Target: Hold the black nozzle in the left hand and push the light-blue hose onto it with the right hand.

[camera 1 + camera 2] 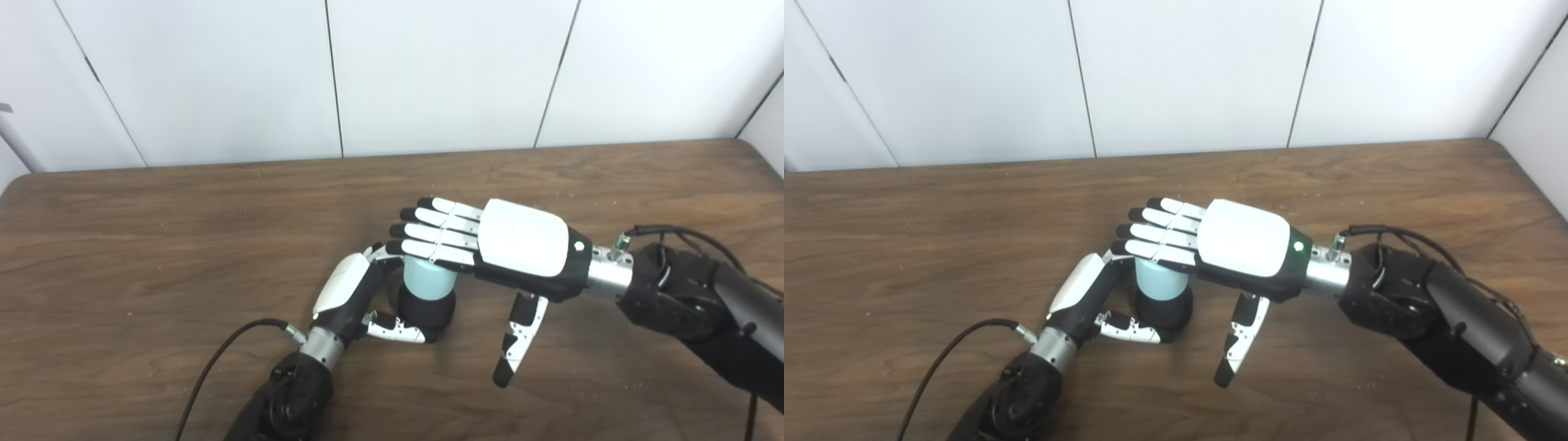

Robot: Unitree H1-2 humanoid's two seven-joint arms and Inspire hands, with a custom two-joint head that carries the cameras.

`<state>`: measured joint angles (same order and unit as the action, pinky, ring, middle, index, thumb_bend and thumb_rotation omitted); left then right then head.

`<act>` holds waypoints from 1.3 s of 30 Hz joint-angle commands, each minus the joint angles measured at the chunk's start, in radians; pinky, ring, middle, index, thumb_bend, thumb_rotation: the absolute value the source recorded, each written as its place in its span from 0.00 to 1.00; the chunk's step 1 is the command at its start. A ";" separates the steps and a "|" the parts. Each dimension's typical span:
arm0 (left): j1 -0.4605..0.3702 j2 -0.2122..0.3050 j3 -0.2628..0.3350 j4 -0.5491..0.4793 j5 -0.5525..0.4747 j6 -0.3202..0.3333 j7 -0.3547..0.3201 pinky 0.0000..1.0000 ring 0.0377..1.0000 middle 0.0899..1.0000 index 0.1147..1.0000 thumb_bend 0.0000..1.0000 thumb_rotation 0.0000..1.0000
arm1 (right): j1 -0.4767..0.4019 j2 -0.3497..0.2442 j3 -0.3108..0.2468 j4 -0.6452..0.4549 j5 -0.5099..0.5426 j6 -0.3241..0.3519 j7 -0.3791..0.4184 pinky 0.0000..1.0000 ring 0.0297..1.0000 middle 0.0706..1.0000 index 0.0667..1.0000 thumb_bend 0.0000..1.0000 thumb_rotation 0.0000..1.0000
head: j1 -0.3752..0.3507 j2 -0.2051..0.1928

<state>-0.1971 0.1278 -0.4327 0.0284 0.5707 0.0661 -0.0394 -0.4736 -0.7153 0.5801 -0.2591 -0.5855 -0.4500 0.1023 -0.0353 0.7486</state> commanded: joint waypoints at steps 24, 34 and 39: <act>0.025 0.017 -0.007 0.026 0.029 0.053 -0.047 1.00 0.93 0.79 0.42 0.52 0.07 | -0.024 0.047 -0.100 0.045 -0.284 -0.019 -0.510 1.00 1.00 1.00 1.00 1.00 0.80 | -0.001 0.001; 0.026 0.019 -0.007 0.024 0.030 0.054 -0.051 1.00 0.93 0.79 0.42 0.52 0.07 | -0.004 0.073 -0.159 0.039 -0.188 -0.019 -0.492 1.00 1.00 1.00 1.00 1.00 0.80 | 0.000 0.003; 0.026 0.021 -0.005 0.020 0.028 0.052 -0.052 1.00 0.93 0.79 0.42 0.52 0.07 | 0.052 0.105 -0.178 0.062 0.066 -0.019 -0.414 1.00 1.00 1.00 1.00 1.00 0.81 | -0.001 0.003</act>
<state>-0.1986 0.1250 -0.4320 0.0257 0.5741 0.0663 -0.0438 -0.4182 -0.6123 0.4256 -0.1952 -0.6146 -0.4548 -0.3345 -0.0353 0.7517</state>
